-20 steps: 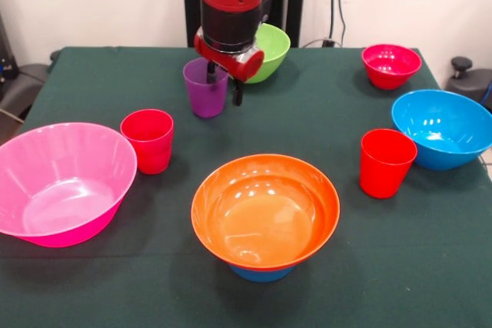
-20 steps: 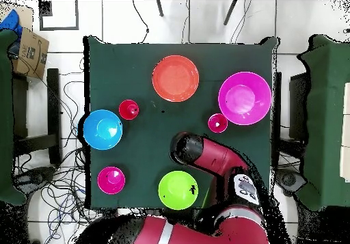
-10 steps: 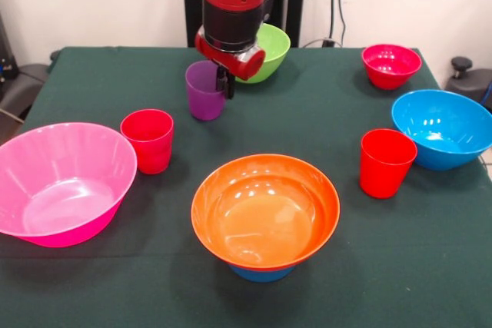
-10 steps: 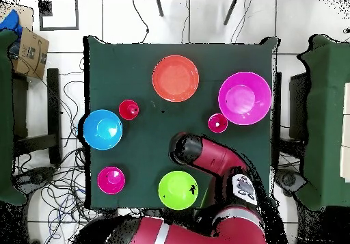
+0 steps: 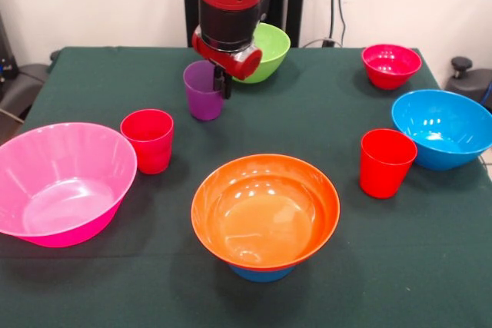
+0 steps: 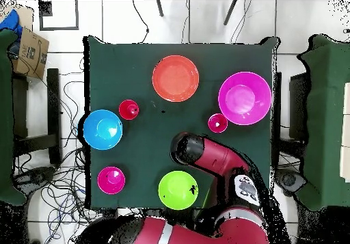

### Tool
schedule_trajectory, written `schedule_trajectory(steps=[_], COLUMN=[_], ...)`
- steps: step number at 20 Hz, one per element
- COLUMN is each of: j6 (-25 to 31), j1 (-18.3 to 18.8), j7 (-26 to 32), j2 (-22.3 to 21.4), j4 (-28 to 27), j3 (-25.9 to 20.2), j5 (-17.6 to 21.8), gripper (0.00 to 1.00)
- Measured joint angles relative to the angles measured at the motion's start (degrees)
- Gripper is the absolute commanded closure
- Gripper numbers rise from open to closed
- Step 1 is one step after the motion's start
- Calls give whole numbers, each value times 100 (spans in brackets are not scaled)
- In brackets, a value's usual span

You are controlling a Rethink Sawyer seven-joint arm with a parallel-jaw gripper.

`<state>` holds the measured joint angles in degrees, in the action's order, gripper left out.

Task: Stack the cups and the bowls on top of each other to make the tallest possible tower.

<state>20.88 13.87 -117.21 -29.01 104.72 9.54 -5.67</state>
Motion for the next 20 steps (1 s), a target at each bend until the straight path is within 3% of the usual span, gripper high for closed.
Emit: schedule_trajectory(steps=[9,20], j6=[7,230], j1=[2,8], j7=[0,0], j2=[-74,-466], j4=[1,3], j3=[-20,-205], j5=[1,-36], gripper=[100,100])
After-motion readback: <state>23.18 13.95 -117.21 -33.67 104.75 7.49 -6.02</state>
